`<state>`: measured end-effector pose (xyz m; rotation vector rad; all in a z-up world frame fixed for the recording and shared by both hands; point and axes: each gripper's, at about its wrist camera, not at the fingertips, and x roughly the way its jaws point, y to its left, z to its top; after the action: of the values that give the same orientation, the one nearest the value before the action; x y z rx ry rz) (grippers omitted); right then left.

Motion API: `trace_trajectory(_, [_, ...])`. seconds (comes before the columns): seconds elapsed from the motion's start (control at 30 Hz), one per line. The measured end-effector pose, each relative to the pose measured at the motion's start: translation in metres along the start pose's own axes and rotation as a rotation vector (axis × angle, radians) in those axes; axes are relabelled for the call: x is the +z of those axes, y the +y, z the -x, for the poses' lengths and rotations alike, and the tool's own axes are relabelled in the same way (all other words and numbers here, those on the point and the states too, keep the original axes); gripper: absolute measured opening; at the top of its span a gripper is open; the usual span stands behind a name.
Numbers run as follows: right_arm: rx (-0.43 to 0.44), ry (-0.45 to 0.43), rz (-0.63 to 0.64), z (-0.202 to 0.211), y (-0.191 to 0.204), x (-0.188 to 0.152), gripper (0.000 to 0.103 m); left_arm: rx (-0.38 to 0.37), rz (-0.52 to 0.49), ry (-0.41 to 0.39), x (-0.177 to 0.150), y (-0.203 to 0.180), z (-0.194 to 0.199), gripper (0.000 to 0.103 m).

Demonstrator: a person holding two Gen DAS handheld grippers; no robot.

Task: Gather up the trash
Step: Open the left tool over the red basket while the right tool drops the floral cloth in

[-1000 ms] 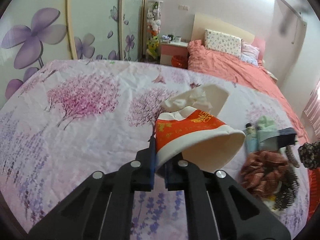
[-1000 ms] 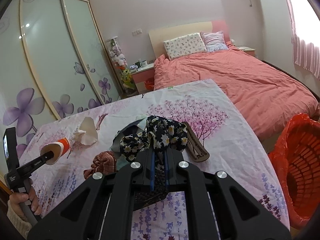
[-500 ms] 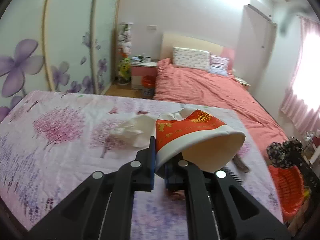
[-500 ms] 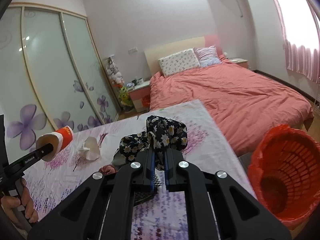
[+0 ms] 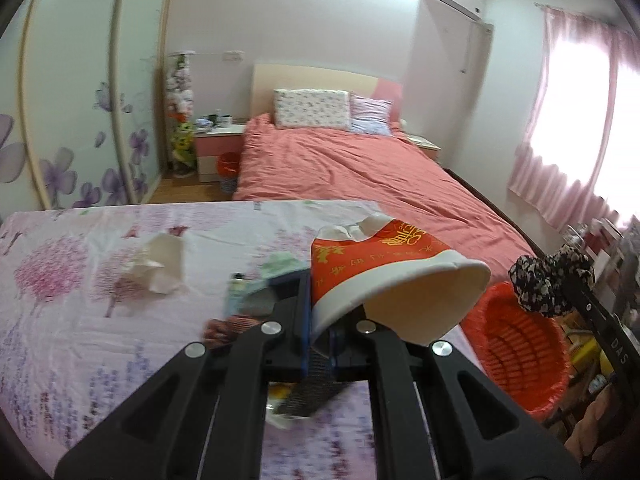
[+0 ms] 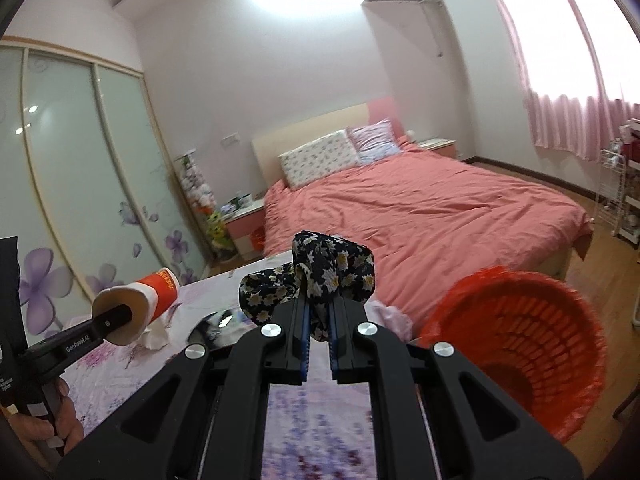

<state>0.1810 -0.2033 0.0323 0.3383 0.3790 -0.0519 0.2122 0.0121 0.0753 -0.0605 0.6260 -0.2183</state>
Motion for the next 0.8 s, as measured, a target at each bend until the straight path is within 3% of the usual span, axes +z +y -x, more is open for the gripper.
trace_trajectory(0.43, [-0.186, -0.065, -0.084, 0.025, -0.081, 0.006, 0.008, -0.195, -0.108, 0.081, -0.025, -0.116, -0.038, 0.008])
trace_trajectory(0.8, [-0.260, -0.026, -0.175, 0.006, -0.134, -0.004, 0.008, -0.312, -0.204, 0.187, -0.059, -0.203, -0.087, 0.008])
